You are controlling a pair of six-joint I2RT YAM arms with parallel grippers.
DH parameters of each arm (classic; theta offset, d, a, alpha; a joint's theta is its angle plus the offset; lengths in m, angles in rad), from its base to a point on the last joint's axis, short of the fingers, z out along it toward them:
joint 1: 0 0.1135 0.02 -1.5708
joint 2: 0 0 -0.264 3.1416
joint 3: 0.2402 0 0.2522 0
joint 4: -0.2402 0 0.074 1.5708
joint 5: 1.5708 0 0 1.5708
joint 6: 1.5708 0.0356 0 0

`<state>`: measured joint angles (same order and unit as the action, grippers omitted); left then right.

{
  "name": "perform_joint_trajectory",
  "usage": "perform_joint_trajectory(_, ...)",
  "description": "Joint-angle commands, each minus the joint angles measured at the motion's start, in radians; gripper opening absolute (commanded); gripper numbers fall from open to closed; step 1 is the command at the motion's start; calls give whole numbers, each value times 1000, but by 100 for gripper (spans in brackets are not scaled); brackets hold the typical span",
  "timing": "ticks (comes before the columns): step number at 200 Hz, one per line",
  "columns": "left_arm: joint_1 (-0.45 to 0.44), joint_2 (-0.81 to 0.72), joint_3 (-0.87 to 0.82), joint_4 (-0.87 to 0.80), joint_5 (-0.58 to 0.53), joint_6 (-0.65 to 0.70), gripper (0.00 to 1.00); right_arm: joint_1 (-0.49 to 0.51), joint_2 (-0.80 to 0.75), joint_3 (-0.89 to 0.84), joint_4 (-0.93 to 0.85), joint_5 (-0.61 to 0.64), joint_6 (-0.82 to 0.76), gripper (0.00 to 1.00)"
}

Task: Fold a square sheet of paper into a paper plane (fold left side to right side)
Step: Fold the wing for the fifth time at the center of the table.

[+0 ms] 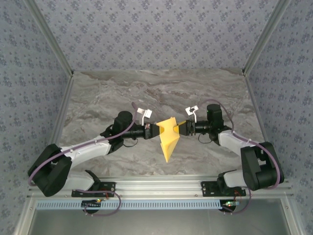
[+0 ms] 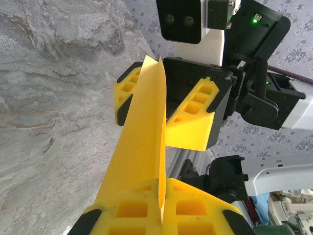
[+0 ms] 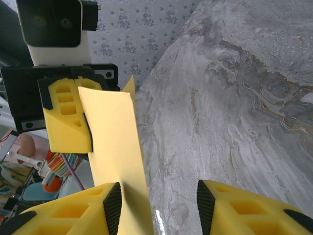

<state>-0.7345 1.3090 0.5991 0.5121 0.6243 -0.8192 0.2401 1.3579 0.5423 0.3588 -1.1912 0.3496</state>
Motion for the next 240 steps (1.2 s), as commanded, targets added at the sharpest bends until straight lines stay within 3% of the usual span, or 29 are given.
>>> perform_joint_trajectory(1,12,4,8,-20,9,14,0,1,10,29,-73,-20,-50,40)
perform_joint_trajectory(16,20,22,10,-26,5,8,0,1,10,31,-93,-10,-57,34)
perform_joint_trajectory(44,30,69,24,-51,-3,15,0,0,6,44,-176,31,-87,11)
perform_joint_trajectory(67,38,122,38,-70,-10,30,0,-5,13,71,-323,115,-120,1)
perform_joint_trajectory(81,40,167,54,-72,-11,42,0,-3,33,82,-372,142,-111,0)
perform_joint_trajectory(105,40,255,102,-98,-10,70,26,1,66,92,-452,209,-74,0)
perform_joint_trajectory(113,42,277,119,-114,-16,80,42,2,74,93,-467,226,-59,0)
perform_joint_trajectory(120,46,292,133,-134,-22,92,49,3,78,92,-477,241,-47,0)
perform_joint_trajectory(151,61,259,169,-288,-126,175,65,15,78,88,-505,305,1,0)
perform_joint_trajectory(171,50,169,151,-359,-210,229,67,16,81,88,-508,362,67,0)
perform_joint_trajectory(201,-94,21,153,-566,-472,329,66,31,88,127,-516,402,168,0)
perform_joint_trajectory(240,-334,-2,157,-621,-643,308,65,68,113,210,-595,470,219,0)
